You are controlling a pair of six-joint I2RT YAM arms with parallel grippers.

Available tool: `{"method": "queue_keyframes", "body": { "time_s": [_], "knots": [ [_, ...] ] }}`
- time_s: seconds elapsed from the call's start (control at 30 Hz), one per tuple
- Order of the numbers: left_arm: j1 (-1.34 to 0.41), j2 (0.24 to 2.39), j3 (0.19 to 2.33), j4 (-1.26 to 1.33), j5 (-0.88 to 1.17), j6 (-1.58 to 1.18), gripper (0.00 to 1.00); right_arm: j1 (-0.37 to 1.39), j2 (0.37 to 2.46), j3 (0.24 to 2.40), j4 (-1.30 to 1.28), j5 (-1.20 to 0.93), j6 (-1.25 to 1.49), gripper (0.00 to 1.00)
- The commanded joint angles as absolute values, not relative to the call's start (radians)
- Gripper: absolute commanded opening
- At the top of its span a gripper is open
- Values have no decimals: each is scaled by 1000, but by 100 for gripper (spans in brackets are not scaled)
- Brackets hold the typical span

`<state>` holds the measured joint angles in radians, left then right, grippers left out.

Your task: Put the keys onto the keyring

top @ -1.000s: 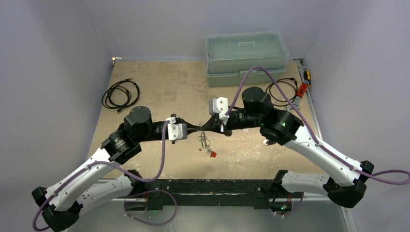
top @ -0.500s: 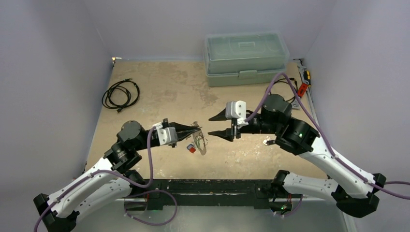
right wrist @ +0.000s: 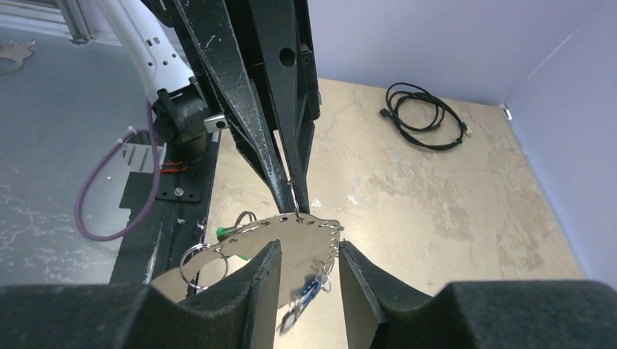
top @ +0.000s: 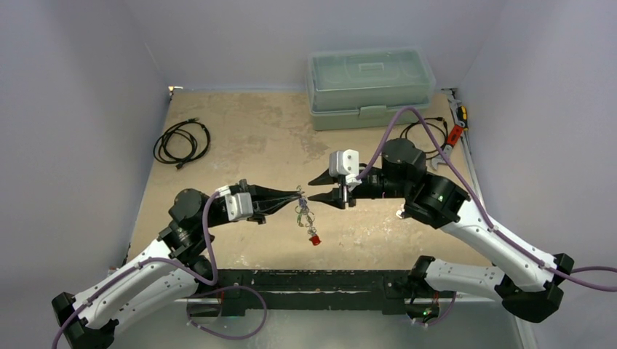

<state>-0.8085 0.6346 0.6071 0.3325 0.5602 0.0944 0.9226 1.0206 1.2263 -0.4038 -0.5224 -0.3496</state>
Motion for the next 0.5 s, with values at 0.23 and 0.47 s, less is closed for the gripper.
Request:
{"method": "queue_keyframes", "body": {
  "time_s": [0.23, 0.47],
  "knots": [
    [-812, 627, 608, 433, 583, 58, 0, 923, 1046, 1291, -387, -582, -349, 37],
    [-812, 641, 614, 423, 587, 68, 0, 923, 1057, 1304, -395, -583, -347, 35]
  ]
}}
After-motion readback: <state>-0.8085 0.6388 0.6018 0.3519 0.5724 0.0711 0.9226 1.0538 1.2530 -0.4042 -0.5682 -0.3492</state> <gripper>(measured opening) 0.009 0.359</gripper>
